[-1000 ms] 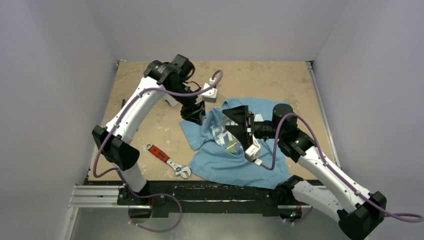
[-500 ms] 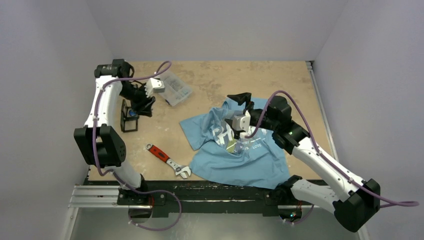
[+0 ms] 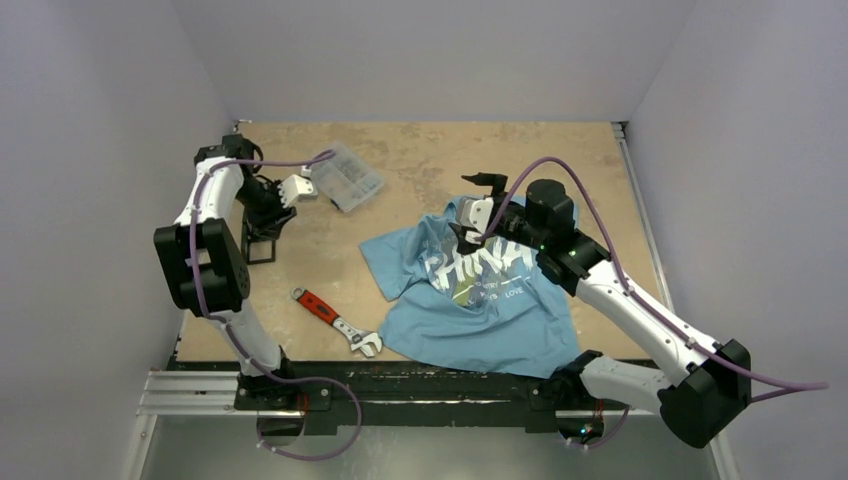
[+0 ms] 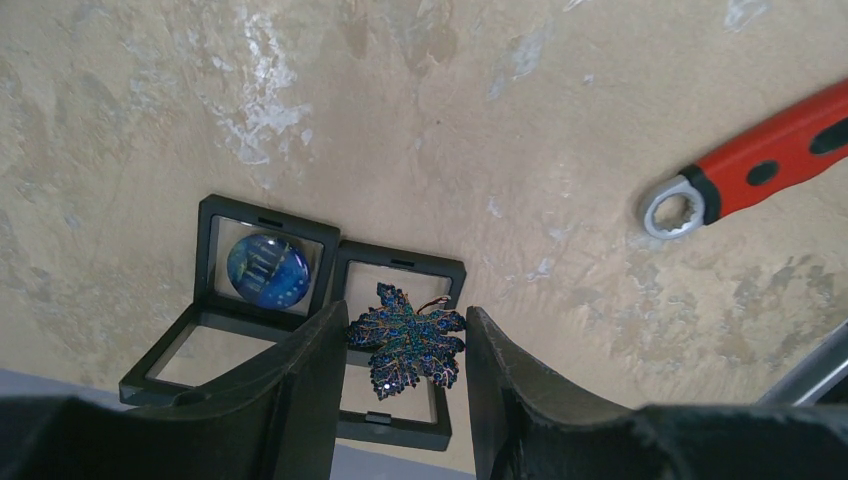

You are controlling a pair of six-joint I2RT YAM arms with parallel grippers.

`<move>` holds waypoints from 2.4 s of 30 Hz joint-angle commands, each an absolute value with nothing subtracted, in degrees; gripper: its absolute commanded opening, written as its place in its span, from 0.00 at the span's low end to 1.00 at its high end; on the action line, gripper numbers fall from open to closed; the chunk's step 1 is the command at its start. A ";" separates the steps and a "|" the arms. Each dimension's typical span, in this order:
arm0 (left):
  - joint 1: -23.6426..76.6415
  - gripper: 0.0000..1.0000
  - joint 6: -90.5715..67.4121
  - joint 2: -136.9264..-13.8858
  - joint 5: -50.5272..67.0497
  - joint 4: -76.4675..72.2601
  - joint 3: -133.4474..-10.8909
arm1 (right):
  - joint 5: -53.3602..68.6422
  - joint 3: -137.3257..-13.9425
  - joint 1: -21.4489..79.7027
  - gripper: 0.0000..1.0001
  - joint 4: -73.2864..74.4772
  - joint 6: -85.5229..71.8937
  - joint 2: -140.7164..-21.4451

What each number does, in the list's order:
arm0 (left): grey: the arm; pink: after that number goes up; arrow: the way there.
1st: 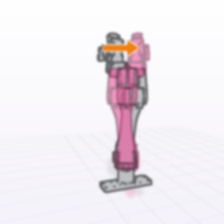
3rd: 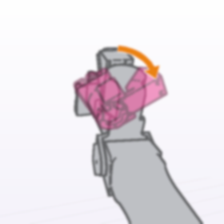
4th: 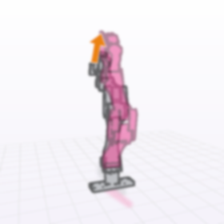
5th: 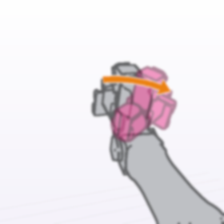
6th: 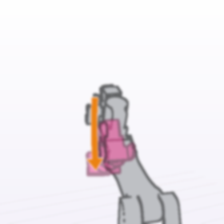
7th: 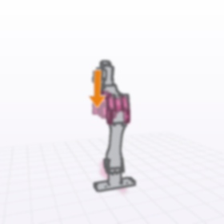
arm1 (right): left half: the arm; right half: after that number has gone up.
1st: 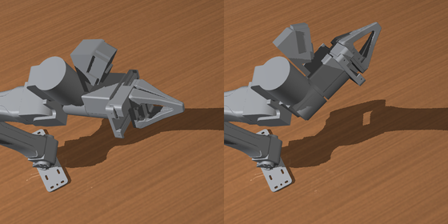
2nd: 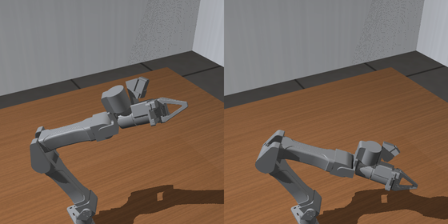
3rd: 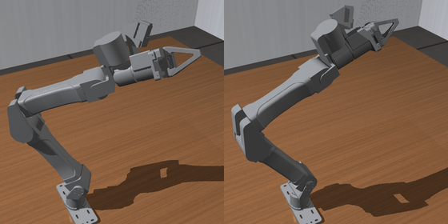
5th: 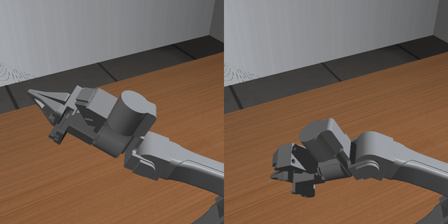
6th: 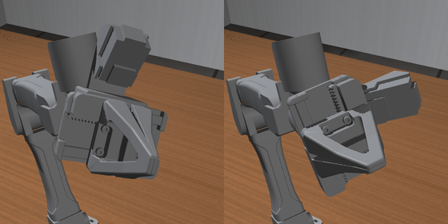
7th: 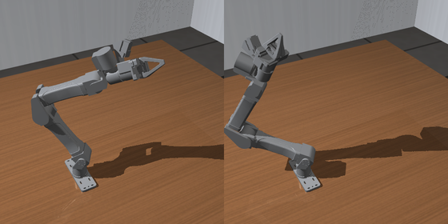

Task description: Remove the brooch from the garment

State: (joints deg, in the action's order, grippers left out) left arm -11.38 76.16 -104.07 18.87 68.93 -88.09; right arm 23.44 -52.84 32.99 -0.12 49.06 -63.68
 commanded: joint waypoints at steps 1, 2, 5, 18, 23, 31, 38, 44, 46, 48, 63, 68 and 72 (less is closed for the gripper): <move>-12.57 0.34 78.25 -106.48 15.62 64.62 -87.16 | 22.09 -54.97 33.13 0.99 -0.09 47.37 -62.63; -12.67 0.34 78.45 -106.80 15.32 64.42 -86.84 | 21.82 -55.01 33.11 0.99 -0.09 47.42 -62.54; -12.98 0.34 79.34 -107.13 14.27 63.43 -85.10 | 21.15 -55.02 33.13 0.99 1.63 47.61 -62.13; -14.85 0.38 81.32 -109.34 9.91 59.71 -81.48 | 22.24 -54.40 33.12 0.99 4.04 50.93 -60.92; -15.01 0.39 81.56 -110.05 9.80 58.70 -81.14 | 22.24 -54.33 33.06 0.99 4.61 50.77 -60.66; -15.01 0.41 81.84 -111.03 9.54 59.69 -81.52 | 21.86 -54.87 33.05 0.99 5.26 51.04 -61.48; -14.94 0.48 81.92 -111.72 8.76 59.58 -81.38 | 21.95 -55.68 33.06 0.99 5.63 51.15 -62.55; -15.12 0.55 81.99 -112.58 8.26 59.50 -81.39 | 21.34 -56.09 33.11 0.99 6.63 51.15 -62.50; -15.12 0.56 82.00 -112.43 8.26 59.53 -81.59 | 21.24 -56.12 33.11 0.99 6.91 50.95 -62.49; -15.07 0.57 81.93 -112.14 8.62 60.39 -82.25 | 21.11 -56.15 33.10 0.99 7.13 50.45 -62.49; -13.54 0.74 78.75 -104.21 13.29 68.19 -89.33 | 21.36 -57.69 33.10 0.99 5.19 44.87 -65.17; -11.02 0.82 72.55 -102.67 17.61 70.23 -95.15 | 21.49 -58.33 33.12 0.99 3.23 40.29 -66.74; -8.04 1.00 66.05 -101.77 22.01 72.74 -101.05 | 19.34 -59.07 33.01 0.99 2.57 36.53 -68.09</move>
